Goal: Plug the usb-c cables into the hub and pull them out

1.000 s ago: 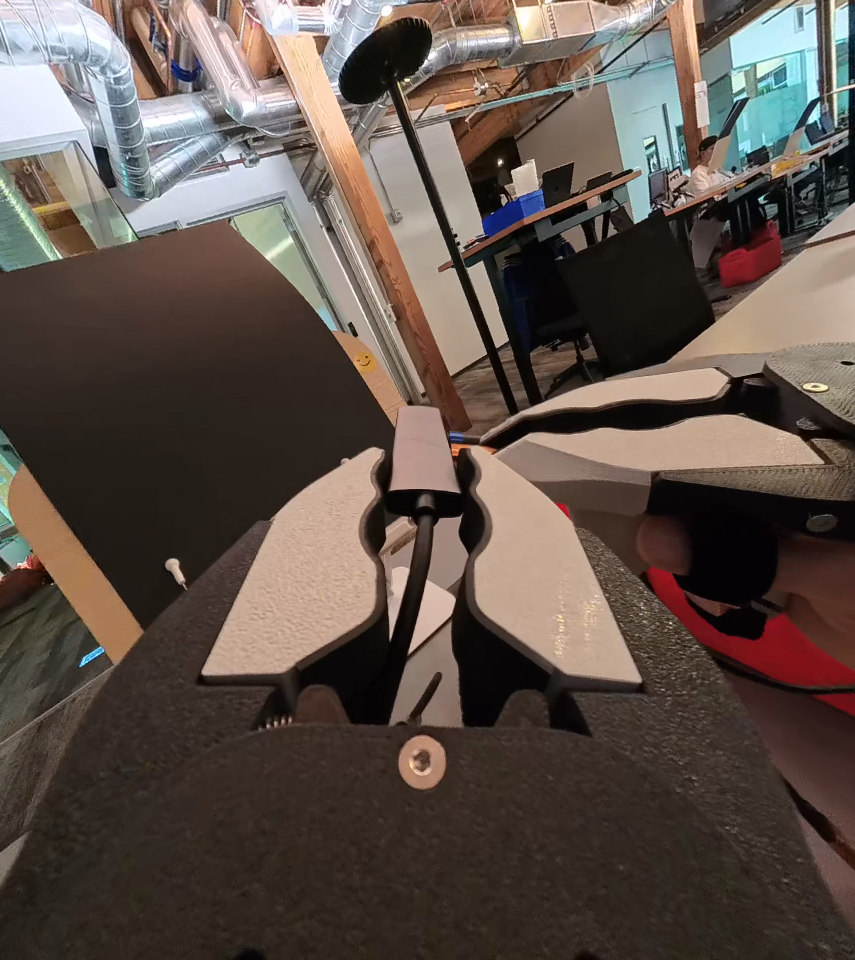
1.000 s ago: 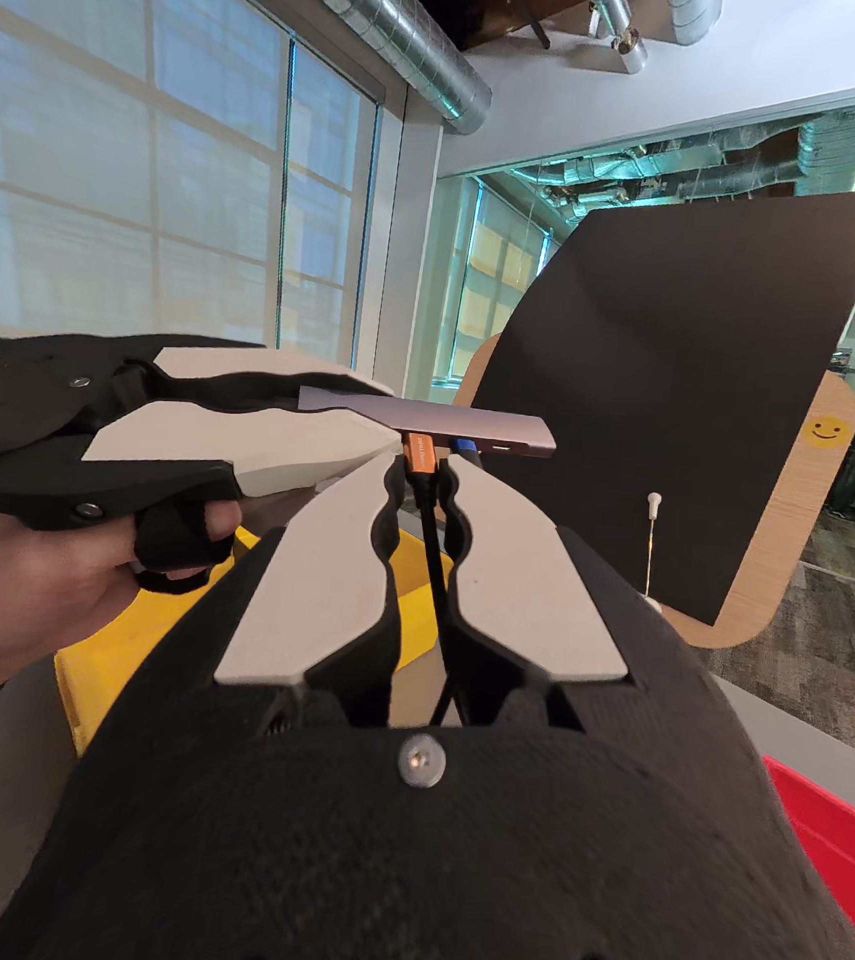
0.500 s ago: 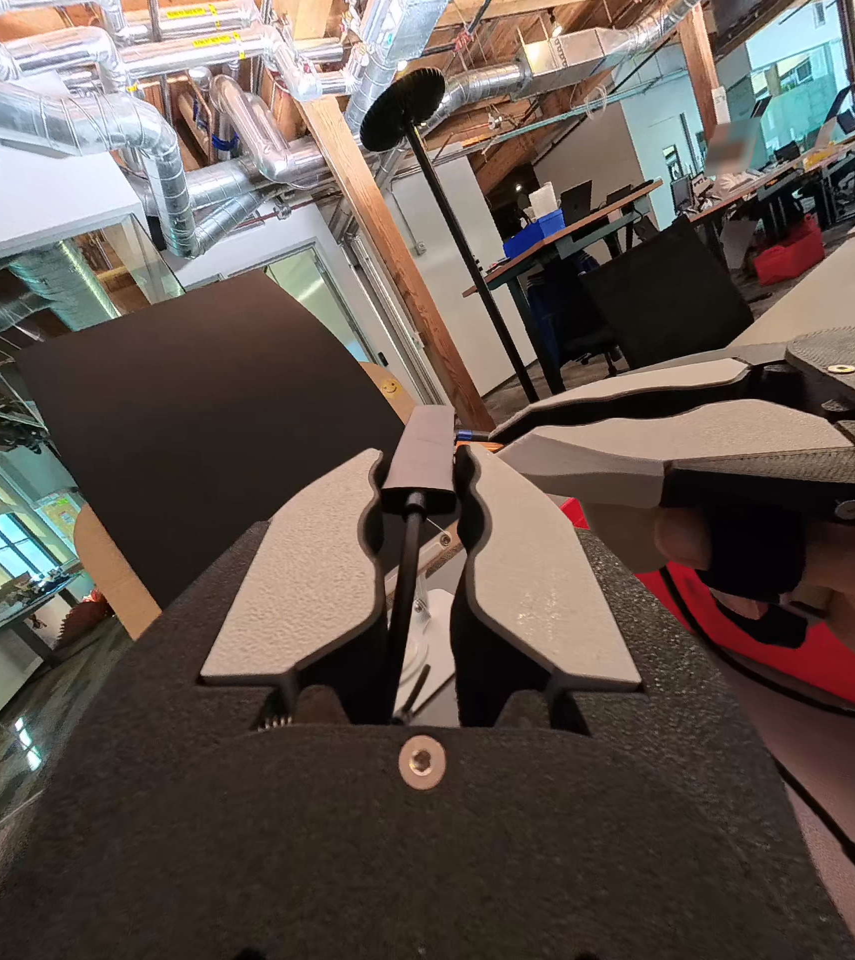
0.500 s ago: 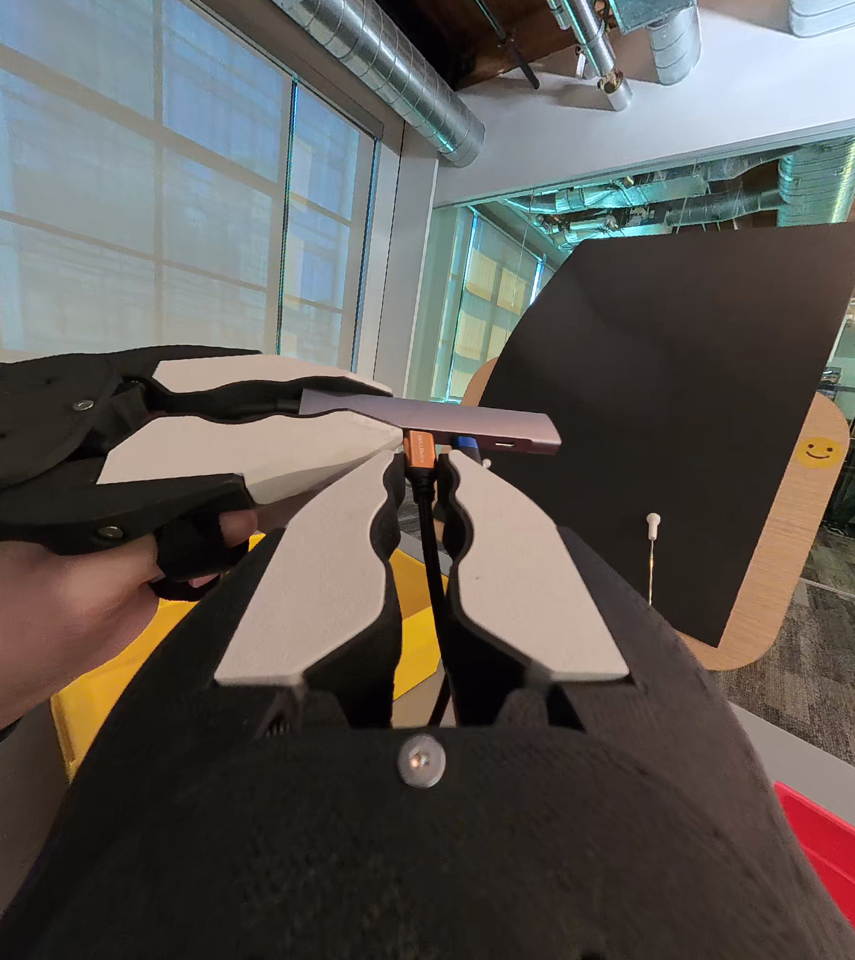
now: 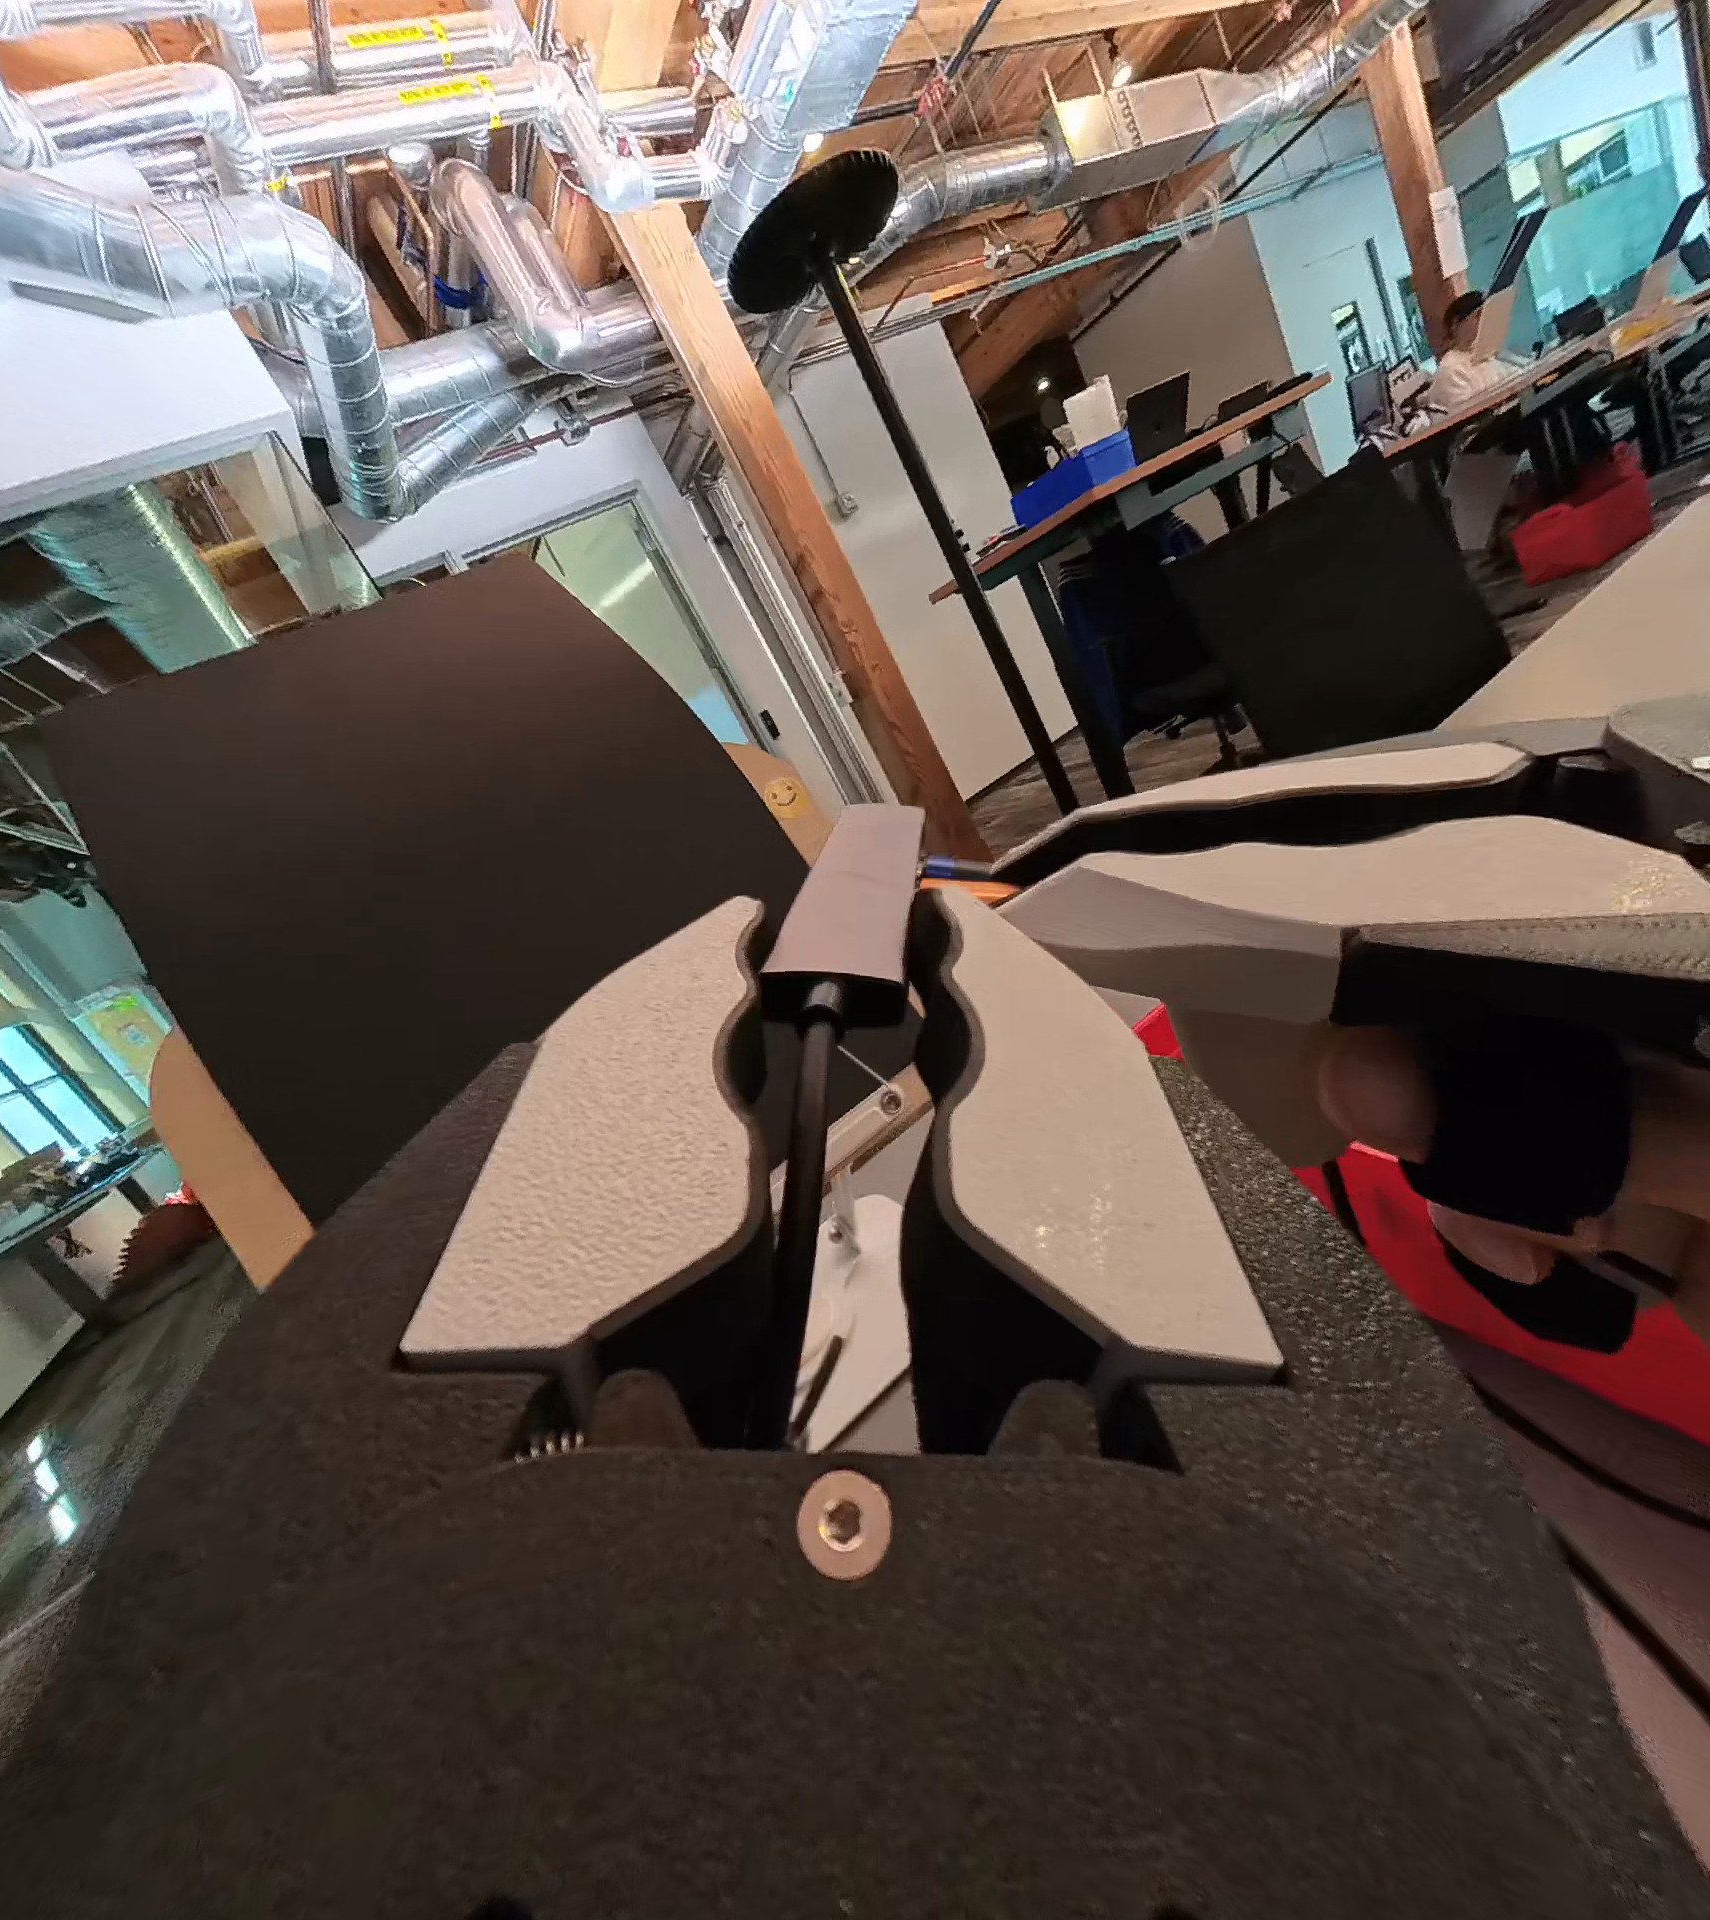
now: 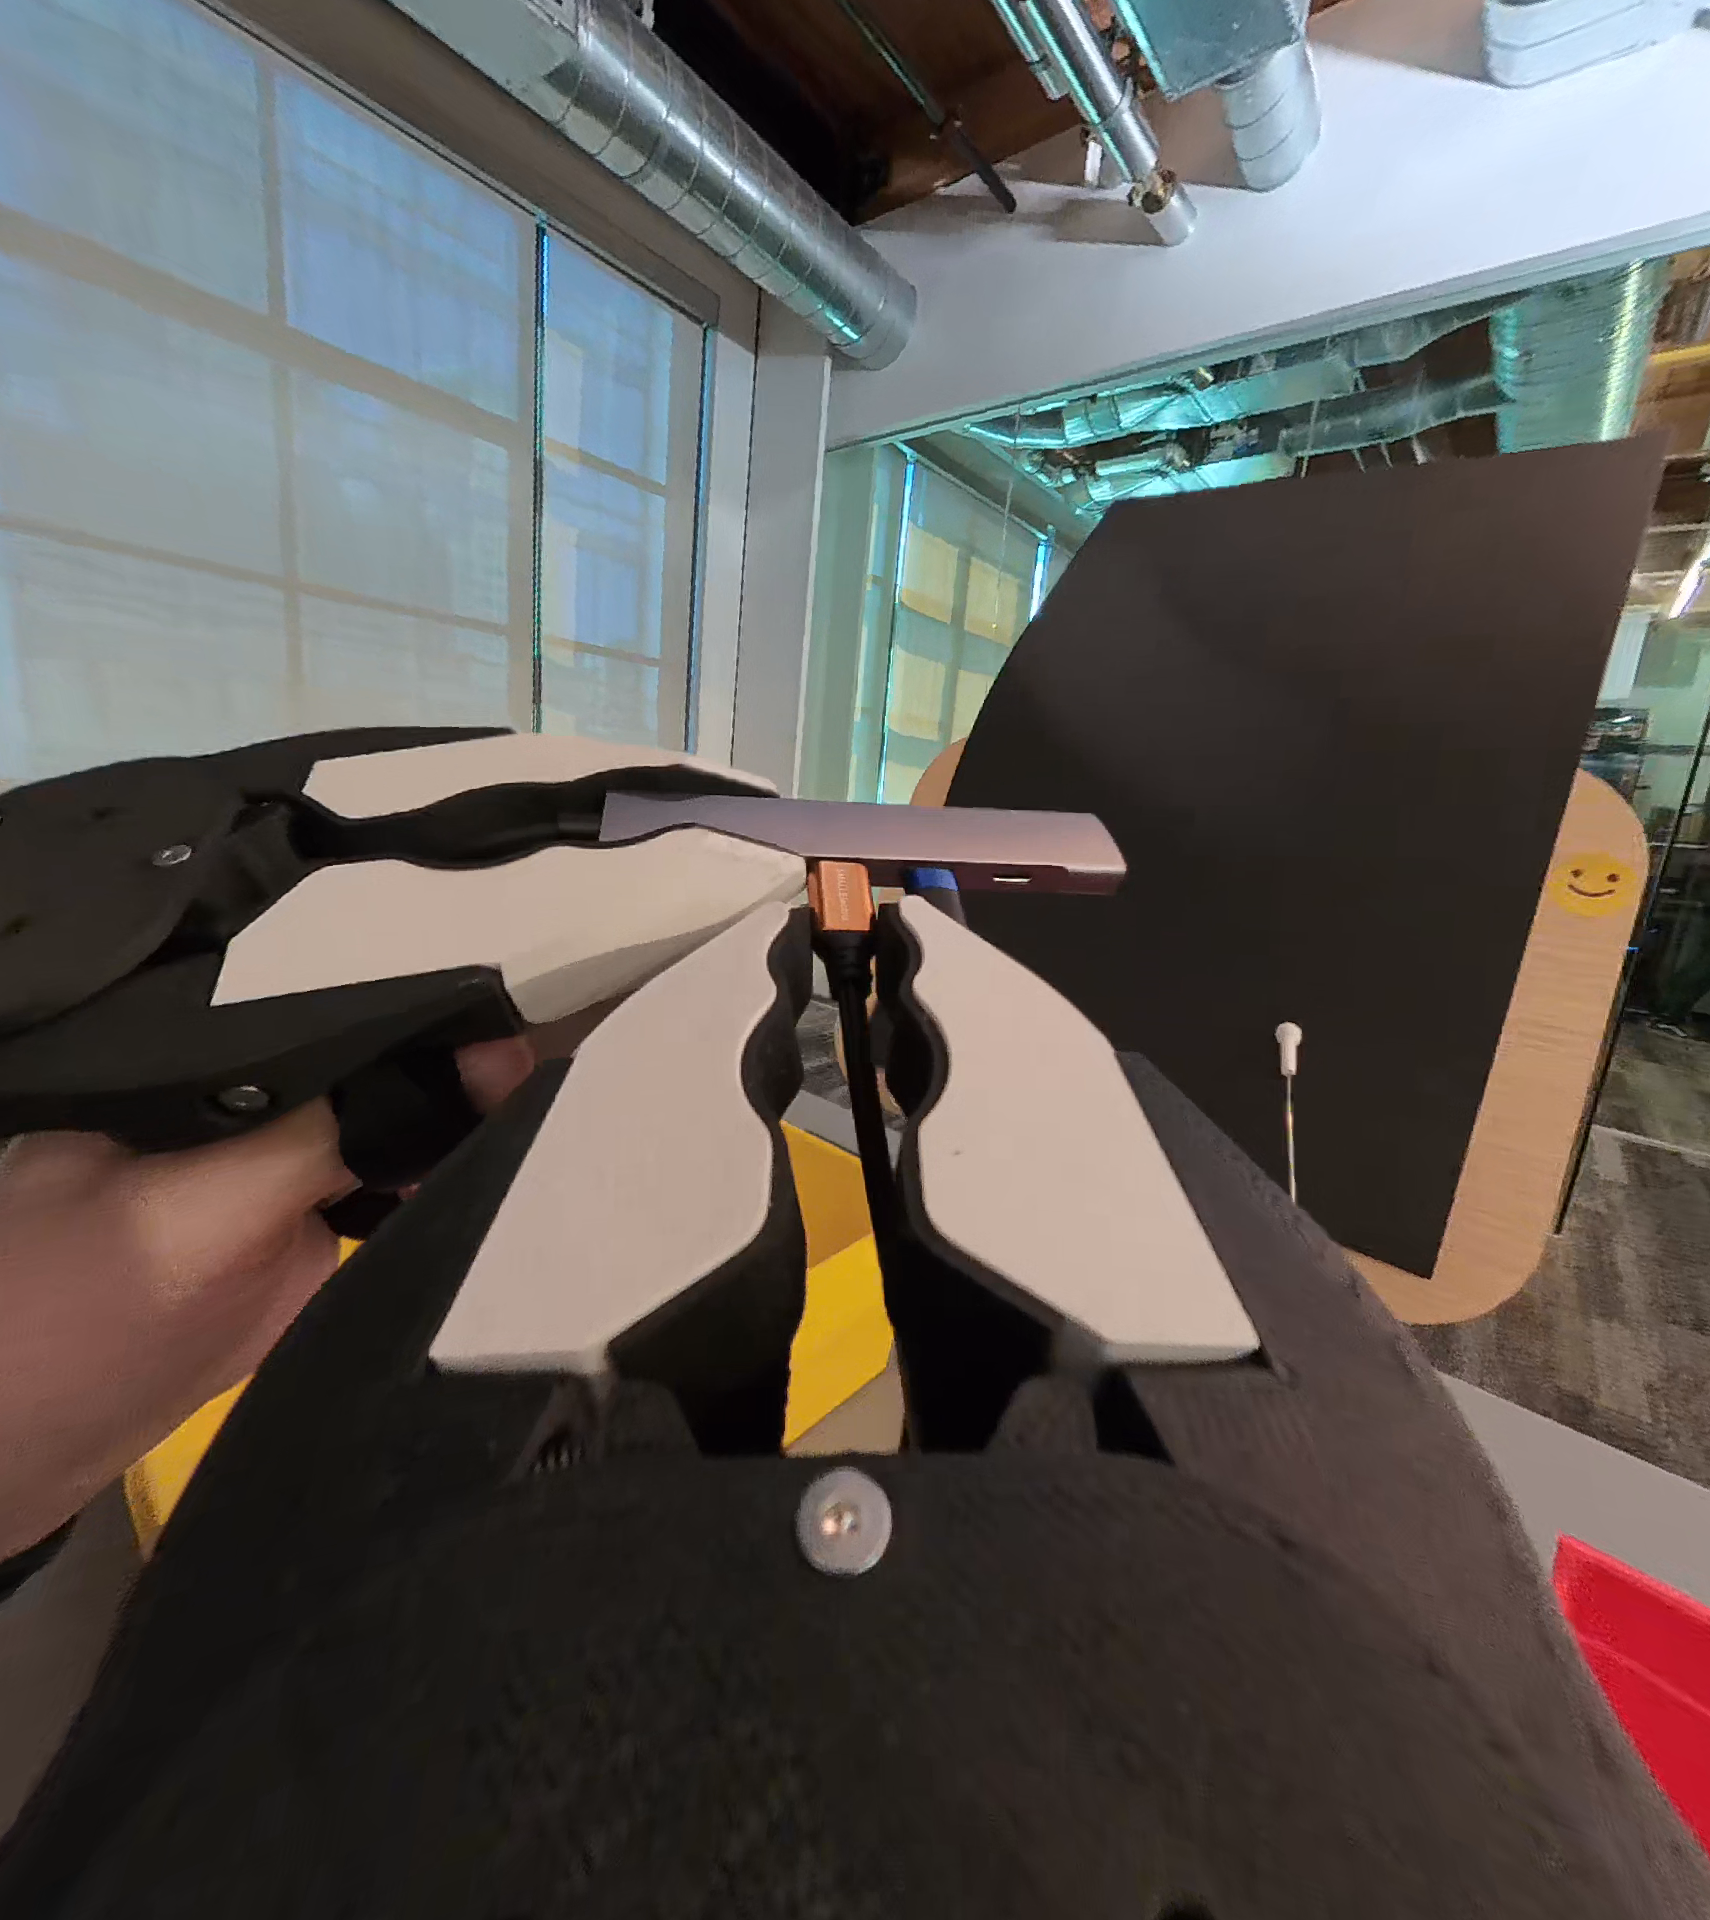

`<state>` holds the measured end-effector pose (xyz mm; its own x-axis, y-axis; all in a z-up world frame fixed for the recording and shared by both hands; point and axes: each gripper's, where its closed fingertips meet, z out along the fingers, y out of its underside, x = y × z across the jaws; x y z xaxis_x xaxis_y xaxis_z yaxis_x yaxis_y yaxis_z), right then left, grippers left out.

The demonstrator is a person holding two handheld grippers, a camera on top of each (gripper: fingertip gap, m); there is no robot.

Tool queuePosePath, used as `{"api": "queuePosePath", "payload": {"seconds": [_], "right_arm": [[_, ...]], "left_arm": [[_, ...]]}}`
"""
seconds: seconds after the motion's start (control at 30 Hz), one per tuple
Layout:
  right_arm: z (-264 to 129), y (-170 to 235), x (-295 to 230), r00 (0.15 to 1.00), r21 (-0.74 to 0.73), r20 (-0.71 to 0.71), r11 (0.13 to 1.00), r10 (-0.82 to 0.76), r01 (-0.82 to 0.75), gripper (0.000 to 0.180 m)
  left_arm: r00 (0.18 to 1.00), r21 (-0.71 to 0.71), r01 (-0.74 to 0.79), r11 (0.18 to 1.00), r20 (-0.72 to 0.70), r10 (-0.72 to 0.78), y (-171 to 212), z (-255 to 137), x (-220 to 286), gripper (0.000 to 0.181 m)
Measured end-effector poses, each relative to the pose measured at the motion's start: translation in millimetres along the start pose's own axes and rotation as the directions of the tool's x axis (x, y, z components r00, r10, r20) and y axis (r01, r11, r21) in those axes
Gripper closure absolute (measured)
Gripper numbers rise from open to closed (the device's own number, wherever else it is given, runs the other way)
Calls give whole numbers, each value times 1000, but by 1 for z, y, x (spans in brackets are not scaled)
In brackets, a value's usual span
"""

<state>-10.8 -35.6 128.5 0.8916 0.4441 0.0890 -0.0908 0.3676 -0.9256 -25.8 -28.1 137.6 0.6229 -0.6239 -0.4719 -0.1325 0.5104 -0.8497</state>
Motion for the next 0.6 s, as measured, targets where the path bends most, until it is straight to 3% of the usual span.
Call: {"api": "queuePosePath", "payload": {"seconds": [0.33,0.6], "right_arm": [[-7,-2,-5,989,-16,61,990,-137,138,166],[-5,4,-2,993,-43,38,992,-113,115,166]], "left_arm": [[997,16,-35,999,-73,36,-2,-6,8,157],[996,-68,-21,997,-89,15,11,-4,8,157]]}}
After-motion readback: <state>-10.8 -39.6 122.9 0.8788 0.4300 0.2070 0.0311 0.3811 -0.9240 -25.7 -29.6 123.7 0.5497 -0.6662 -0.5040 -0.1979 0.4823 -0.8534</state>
